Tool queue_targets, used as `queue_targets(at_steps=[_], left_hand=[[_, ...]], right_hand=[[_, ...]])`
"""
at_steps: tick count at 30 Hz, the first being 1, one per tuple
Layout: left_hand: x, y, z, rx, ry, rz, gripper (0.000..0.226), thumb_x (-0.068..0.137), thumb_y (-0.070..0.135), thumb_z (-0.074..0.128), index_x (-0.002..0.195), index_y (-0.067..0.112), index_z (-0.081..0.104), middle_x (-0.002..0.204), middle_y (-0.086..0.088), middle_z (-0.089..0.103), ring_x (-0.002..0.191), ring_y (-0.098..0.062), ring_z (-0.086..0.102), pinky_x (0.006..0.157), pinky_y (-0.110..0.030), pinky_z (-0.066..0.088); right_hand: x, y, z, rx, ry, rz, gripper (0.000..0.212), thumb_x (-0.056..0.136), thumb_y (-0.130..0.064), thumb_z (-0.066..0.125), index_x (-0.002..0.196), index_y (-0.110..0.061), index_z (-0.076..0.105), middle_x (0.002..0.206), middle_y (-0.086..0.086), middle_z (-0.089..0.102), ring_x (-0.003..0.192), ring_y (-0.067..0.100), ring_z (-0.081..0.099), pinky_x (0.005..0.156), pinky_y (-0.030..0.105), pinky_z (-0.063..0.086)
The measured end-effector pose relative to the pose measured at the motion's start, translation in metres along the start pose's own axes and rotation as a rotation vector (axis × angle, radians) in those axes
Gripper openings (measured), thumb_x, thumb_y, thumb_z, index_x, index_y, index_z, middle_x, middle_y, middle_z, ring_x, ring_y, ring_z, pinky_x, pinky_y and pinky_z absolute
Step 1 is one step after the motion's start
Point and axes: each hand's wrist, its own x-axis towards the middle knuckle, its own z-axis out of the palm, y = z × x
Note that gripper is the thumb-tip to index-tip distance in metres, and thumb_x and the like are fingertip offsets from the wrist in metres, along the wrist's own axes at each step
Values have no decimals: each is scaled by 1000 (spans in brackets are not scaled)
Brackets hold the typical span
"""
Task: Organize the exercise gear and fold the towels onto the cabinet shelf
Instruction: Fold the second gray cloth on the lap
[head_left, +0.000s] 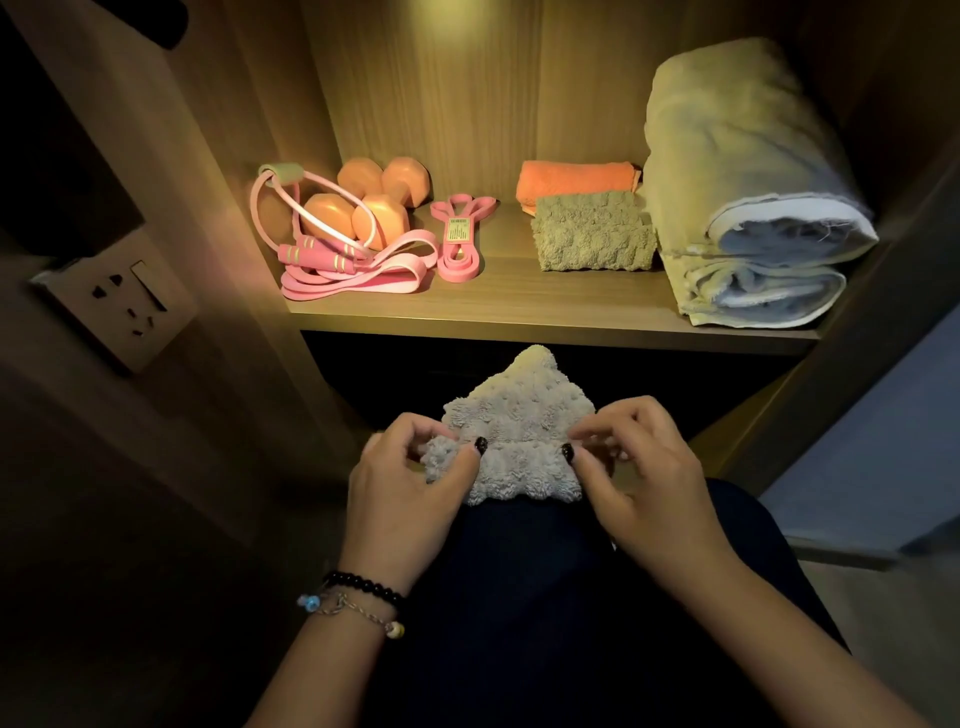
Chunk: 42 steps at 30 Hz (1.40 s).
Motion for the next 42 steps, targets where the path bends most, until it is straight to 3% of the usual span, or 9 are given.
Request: queue_targets(at_steps=[4, 8, 14, 17, 19, 25, 30, 35, 42], left_hand=[[-2, 6, -5, 94, 29, 210, 27, 76, 3, 73, 78, 30, 72, 94, 14, 56, 96, -4, 53, 79, -7, 41], [-10, 4, -7, 206, -8, 427, 30, 81, 4, 67, 87, 33, 76, 93, 21, 66, 94, -4, 58, 80, -42, 51], [-8, 1, -19, 61, -146, 384, 28, 78, 31, 53, 98, 34, 73, 100, 21, 65, 102, -7, 60, 87, -30, 51], [-5, 3, -18, 72, -230, 365, 33, 75, 38, 57, 104, 34, 72, 105, 19, 62, 106, -8, 57, 88, -12, 43], [-4, 1, -16, 104, -257, 360, 36, 75, 41, 58, 109, 37, 68, 107, 20, 61, 107, -8, 55, 91, -20, 44], [-5, 1, -17, -11, -173, 288, 21, 76, 37, 68, 97, 42, 69, 101, 22, 63, 96, -5, 60, 83, -15, 44], [-8, 7, -17, -226, -75, 79, 15, 69, 37, 80, 81, 30, 73, 91, 12, 71, 91, -5, 66, 77, -18, 50], [2, 11, -11, -230, -24, -39, 21, 68, 40, 79, 77, 24, 69, 79, 14, 70, 78, 7, 61, 64, -6, 44], [16, 1, 5, -15, 121, -11, 24, 69, 45, 76, 78, 33, 58, 94, 15, 52, 96, -8, 51, 86, -32, 46]], right_hand=[[-11, 8, -2, -219, -64, -331, 23, 82, 0, 63, 102, -6, 70, 101, 6, 61, 94, 23, 57, 75, 38, 45], [-19, 12, -5, -192, -154, -329, 39, 81, -3, 58, 119, -7, 66, 115, 6, 61, 109, 22, 56, 86, 38, 44], [-8, 5, -1, -161, -238, -239, 40, 84, -18, 57, 123, -12, 61, 119, -2, 59, 114, 16, 54, 94, 36, 46], [3, 2, 3, -148, -247, -192, 35, 79, -18, 52, 113, -15, 61, 107, -5, 59, 101, 15, 54, 87, 36, 46], [10, 0, 4, -134, -237, -182, 32, 77, -21, 49, 106, -15, 62, 94, -9, 56, 87, 8, 49, 80, 31, 44], [15, -1, -7, 48, -295, -69, 35, 78, -30, 49, 109, -24, 64, 97, -14, 61, 92, 6, 59, 82, 28, 47], [4, -1, -14, 330, -287, 109, 35, 77, -37, 51, 108, -30, 65, 107, -20, 64, 104, -2, 59, 81, 6, 42], [8, 1, -7, 330, -155, 182, 26, 85, -19, 69, 109, -30, 65, 100, -17, 61, 86, 7, 59, 75, 16, 48], [9, 0, 15, 8, 27, 7, 27, 80, -4, 72, 101, -21, 73, 98, -5, 60, 92, 11, 57, 76, 28, 50]])
